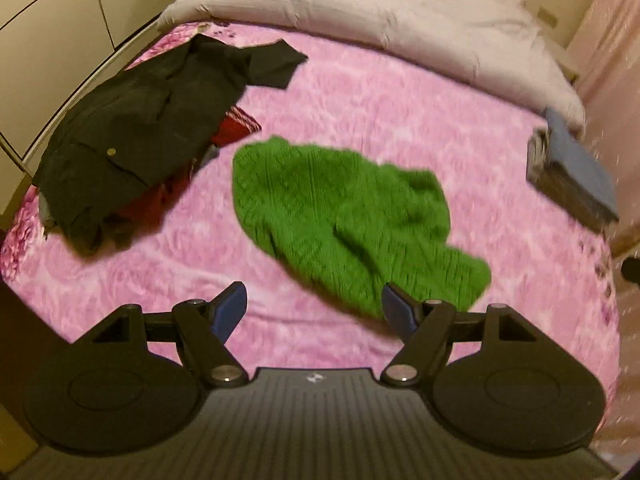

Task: Fold clothes
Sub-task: 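Lower the green vest onto open bedspread and open the right gripper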

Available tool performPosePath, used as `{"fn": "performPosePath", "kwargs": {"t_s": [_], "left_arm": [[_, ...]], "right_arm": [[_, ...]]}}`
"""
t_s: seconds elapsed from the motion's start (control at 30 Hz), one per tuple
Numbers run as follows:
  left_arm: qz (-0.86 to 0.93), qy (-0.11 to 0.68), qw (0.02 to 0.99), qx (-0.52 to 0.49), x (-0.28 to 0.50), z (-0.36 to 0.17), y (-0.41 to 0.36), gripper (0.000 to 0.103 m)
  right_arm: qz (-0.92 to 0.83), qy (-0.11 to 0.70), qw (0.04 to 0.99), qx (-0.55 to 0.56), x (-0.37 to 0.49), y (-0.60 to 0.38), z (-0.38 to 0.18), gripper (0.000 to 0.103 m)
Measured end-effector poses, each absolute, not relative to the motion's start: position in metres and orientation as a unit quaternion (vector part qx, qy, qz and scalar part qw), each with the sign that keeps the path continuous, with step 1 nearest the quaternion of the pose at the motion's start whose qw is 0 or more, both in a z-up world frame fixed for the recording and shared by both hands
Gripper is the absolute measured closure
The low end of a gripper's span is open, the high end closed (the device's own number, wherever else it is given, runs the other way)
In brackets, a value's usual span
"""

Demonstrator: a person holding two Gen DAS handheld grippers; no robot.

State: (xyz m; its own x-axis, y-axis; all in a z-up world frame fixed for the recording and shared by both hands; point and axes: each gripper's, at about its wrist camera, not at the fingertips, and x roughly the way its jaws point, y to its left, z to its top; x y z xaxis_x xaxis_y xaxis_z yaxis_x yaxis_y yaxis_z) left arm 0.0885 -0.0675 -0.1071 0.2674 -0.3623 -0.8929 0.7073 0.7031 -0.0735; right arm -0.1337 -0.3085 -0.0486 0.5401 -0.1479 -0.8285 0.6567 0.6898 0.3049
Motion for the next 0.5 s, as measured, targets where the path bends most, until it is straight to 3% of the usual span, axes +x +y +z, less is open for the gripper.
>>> {"fn": "performPosePath", "kwargs": {"t_s": [0.33,0.5], "left_arm": [[-0.421,0.440,0.761,0.223,0.071,-0.089,-0.091,0.032],[-0.423,0.453,0.744,0.252,0.085,-0.098,-0.070,0.032]], "right_arm": [[-0.306,0.377,0.807,0.336,-0.179,-0.300,-0.046,0.016],[-0.322,0.392,0.786,0.354,-0.165,-0.271,-0.054,0.016]]}}
